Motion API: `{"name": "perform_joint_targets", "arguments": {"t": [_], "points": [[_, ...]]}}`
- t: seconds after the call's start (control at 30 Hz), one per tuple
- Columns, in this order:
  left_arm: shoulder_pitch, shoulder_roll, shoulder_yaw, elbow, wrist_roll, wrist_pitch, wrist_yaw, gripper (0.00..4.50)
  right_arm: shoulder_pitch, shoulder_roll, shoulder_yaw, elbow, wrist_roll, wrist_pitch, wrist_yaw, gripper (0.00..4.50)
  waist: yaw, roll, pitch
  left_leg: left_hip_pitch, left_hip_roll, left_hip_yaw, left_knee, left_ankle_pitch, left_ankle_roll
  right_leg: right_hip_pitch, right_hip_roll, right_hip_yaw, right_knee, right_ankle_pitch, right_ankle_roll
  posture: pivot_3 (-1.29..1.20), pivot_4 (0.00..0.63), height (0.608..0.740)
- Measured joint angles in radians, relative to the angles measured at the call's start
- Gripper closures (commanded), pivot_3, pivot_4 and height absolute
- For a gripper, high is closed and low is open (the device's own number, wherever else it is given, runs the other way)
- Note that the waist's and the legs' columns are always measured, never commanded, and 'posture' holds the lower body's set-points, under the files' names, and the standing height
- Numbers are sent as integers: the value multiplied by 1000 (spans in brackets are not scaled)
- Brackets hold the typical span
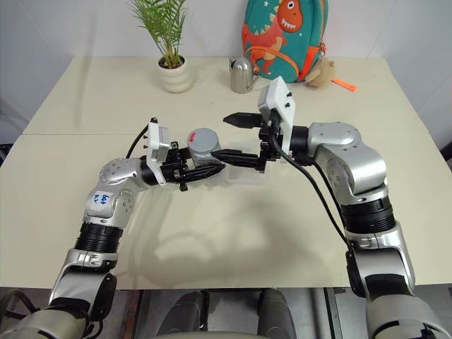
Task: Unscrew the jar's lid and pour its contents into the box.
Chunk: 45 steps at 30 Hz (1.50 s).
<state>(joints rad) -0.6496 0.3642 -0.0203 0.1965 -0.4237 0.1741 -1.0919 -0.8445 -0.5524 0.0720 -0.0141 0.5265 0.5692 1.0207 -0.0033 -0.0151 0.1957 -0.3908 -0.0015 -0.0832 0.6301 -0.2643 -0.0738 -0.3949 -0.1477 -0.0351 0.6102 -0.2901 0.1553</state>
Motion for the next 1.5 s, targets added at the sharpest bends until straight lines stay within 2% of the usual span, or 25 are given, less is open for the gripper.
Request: {"name": "perform_joint_targets", "arguments": {"t": [0.17, 0.37, 0.53, 0.7, 0.93, 1.03, 1.17, 1.33, 1.4, 1.5], "points": [[3, 1, -4, -5, 0, -1, -18, 2562, 48, -16, -10, -27, 40, 14, 54, 36, -1, 0, 0, 0, 0, 0, 0, 0, 0, 0, 0, 0, -1, 0, 0, 0, 150, 740], [4, 0, -4, -6, 0, -1, -22, 2562, 32, -15, -35, -44, 75, 21, 85, 36, -1, 0, 0, 0, 0, 0, 1, 0, 0, 0, 0, 0, 0, 0, 0, 0, 150, 740], [5, -5, -4, -6, 0, -1, -22, 2562, -15, 24, -27, -46, 74, 42, 51, 36, -1, 0, 0, 0, 0, 0, 0, 0, 0, 0, 0, 0, 0, 0, 0, 0, 150, 740], [8, -5, -4, -7, 0, -1, -21, 2562, -17, 82, 39, -62, 52, 70, -1, 36, -1, 0, 0, 0, 0, 0, 0, 0, 0, 0, 0, 0, 0, 0, 0, 0, 150, 740], [16, -5, -4, -10, 0, 1, -13, 2562, -17, 112, 62, -62, 26, 63, -12, 36, -1, 0, 0, 0, 0, 0, 1, 0, 0, 0, 0, 1, 0, 0, 0, 0, 150, 740], [16, -5, -4, -24, 0, 2, -12, 2562, -17, 117, 64, -62, 24, 62, -11, 615, -1, 0, 0, 0, 0, 0, 1, 0, 0, 0, 0, 1, 0, 0, 0, 0, 150, 740], [18, -4, -3, -28, -1, 5, -7, 2562, -17, 116, 65, -63, 24, 62, 1, 1906, -1, 0, 0, 0, 0, 0, 1, 0, 0, 0, 0, 0, 0, 0, 0, 0, 150, 740], [18, -4, 3, -33, -7, 9, -1, 2562, -15, 141, 43, -63, 51, 89, -23, 1953, -4, 0, 0, 0, 0, 0, 0, 0, 0, 0, 0, 1, 1, 0, 0, 0, 150, 740], [17, -1, 7, -47, -10, 8, -1, 2562, -17, 188, -20, -63, 134, 150, -76, 1953, -3, 0, 0, 0, 0, 0, 0, 0, 0, 0, 0, 1, 1, 0, 0, 0, 150, 740], [34, 2, 0, -47, -10, 15, -2, 2562, -38, 202, -160, -77, 259, 213, -158, 1953, 2, 0, 0, 0, 0, 0, 0, 0, 0, 0, 0, 0, 0, 0, 0, 0, 150, 740]]}}
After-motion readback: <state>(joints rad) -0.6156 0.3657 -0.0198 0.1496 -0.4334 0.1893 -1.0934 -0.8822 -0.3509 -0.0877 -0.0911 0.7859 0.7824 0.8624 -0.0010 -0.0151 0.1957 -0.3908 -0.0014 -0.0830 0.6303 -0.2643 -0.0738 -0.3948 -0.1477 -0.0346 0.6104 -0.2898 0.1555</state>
